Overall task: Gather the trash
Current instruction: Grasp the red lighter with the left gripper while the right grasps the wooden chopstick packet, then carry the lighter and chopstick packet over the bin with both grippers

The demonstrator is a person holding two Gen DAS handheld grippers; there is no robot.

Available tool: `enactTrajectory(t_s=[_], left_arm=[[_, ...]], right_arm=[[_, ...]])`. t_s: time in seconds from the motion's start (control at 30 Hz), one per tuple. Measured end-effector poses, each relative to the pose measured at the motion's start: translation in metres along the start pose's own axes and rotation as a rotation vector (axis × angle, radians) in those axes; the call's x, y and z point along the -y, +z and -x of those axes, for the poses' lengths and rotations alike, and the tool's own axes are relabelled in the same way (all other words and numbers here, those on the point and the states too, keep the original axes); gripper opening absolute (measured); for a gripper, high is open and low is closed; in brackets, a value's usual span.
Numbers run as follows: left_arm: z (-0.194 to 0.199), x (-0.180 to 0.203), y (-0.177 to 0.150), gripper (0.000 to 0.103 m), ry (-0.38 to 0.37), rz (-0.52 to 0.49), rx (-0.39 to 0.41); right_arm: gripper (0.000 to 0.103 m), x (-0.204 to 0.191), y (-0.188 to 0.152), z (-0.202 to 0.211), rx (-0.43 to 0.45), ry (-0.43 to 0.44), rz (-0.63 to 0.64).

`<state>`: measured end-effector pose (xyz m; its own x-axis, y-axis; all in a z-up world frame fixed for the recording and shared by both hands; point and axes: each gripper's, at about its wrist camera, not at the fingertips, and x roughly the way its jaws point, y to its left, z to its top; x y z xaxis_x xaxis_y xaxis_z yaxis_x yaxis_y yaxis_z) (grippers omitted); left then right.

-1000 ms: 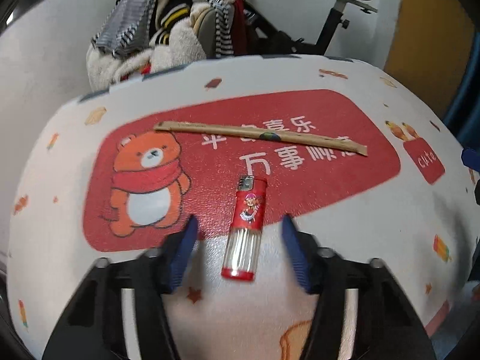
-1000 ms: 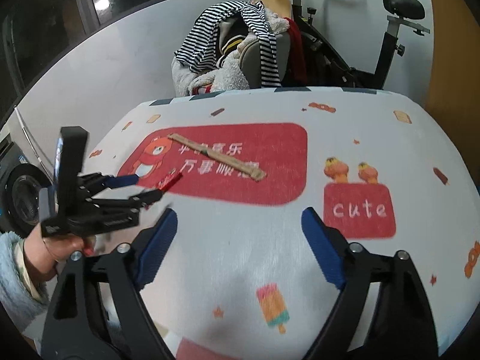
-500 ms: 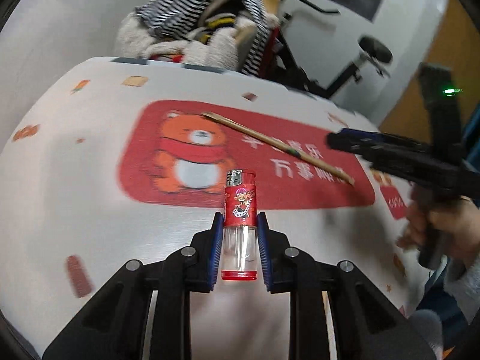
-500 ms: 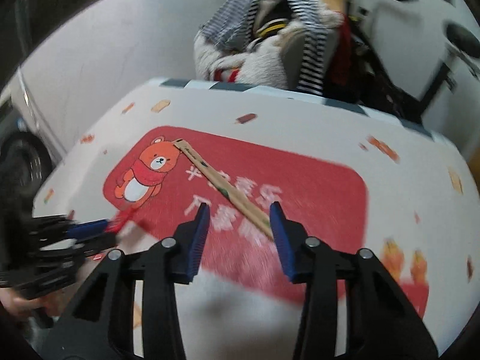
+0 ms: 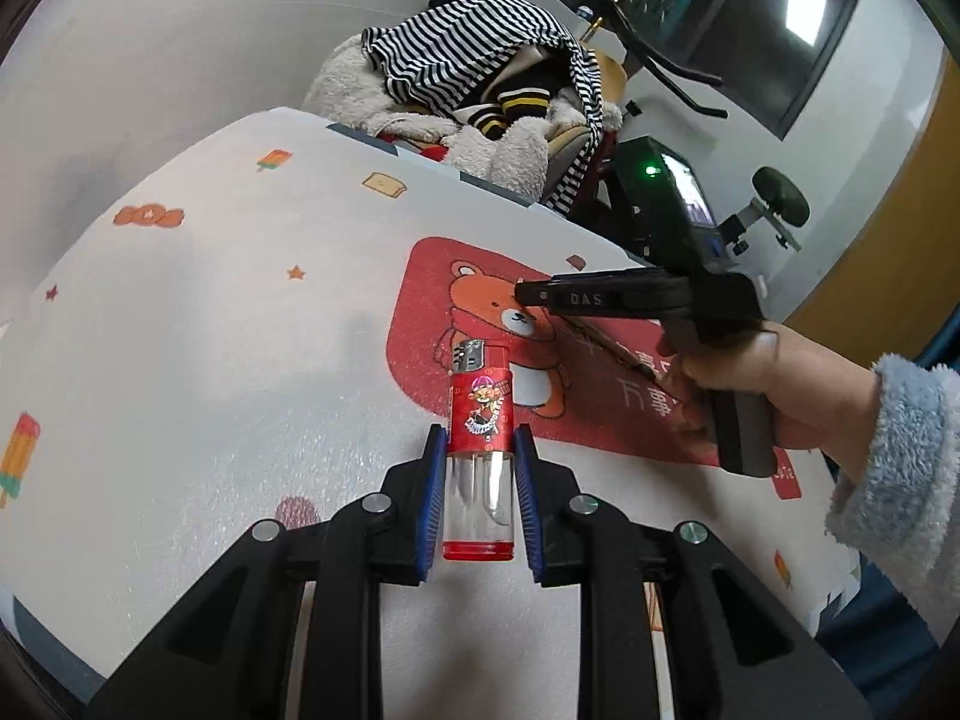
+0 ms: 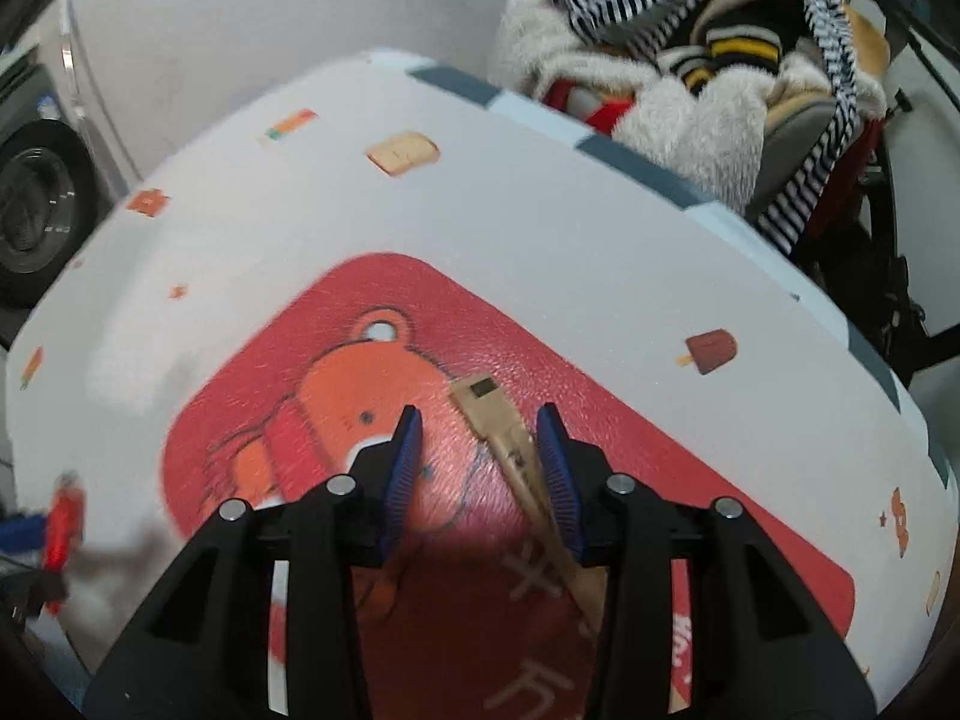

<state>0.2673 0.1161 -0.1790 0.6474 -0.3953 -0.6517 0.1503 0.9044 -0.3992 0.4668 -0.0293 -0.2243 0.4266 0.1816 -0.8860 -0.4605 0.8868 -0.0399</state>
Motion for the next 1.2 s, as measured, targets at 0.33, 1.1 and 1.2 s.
enactTrajectory(t_s=[0.33,1.1,1.2], left_arm=[[0.016,0.022,-0.004,0.022,-0.047,0.002,0.026],[0.13,0.143,-0.081,0.022,-0.098,-0.177,0.034],[0.144,0.148,-0.099,0.022,-0.098,-0.189,0.029]], right_arm=[[0.011,0.018,-0.024,0.077,0.142,0.059,-0.1],[0.011,0.041,-0.258,0.346,0.667,0.255,-0.454],[0.011,0.024,-0.286,0.353,0.661,0.274,-0.454]])
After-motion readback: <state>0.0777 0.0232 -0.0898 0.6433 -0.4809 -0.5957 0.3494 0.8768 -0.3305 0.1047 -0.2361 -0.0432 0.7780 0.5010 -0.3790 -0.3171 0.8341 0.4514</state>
